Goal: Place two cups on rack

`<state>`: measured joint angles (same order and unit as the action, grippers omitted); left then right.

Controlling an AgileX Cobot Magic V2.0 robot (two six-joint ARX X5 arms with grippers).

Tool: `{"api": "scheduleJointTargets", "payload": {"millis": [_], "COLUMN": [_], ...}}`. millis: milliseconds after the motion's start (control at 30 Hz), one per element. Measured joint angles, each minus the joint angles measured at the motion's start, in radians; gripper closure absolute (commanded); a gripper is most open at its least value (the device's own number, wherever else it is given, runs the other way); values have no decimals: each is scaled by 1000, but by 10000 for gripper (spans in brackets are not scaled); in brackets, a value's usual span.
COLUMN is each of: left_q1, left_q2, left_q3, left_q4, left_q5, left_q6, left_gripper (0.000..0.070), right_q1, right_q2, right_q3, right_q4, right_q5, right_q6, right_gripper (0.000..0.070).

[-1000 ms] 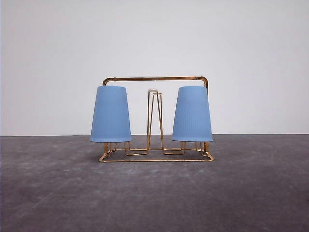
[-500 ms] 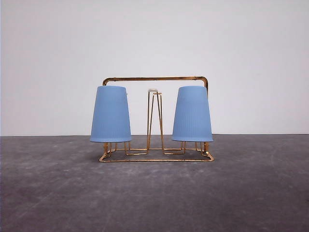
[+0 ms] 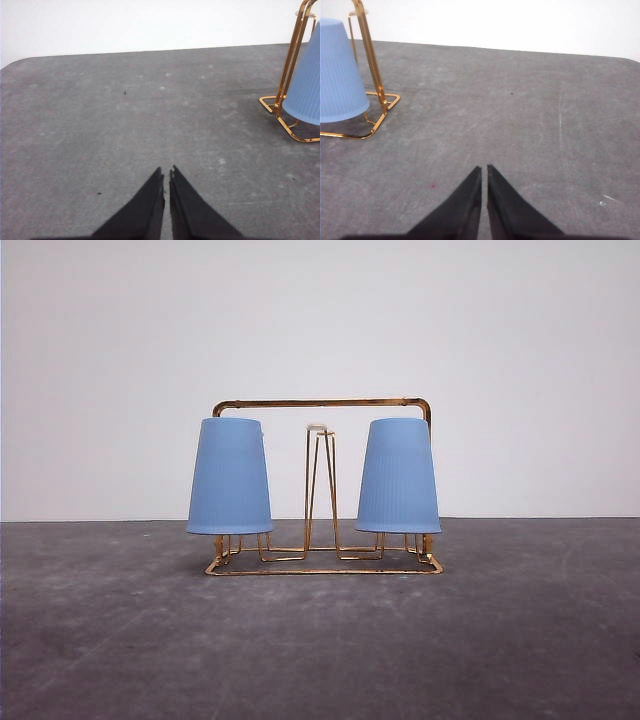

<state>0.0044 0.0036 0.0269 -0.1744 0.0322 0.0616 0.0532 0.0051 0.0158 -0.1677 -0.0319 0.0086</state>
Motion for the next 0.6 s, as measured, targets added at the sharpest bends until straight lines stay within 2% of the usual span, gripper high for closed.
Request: {"api": "scheduleJointTargets", "payload": {"millis": [600], "left_q1": [0], "left_q2": [0], "left_q3": [0], "left_q4": [0], "left_q5": [0], "left_q6": [0], "left_gripper": [700], "right_q1": [0], "right_q2": [0], "right_q3": [0], "right_q4": [0], "right_q5": [0], "right_q6": [0], "right_gripper": [681]}}
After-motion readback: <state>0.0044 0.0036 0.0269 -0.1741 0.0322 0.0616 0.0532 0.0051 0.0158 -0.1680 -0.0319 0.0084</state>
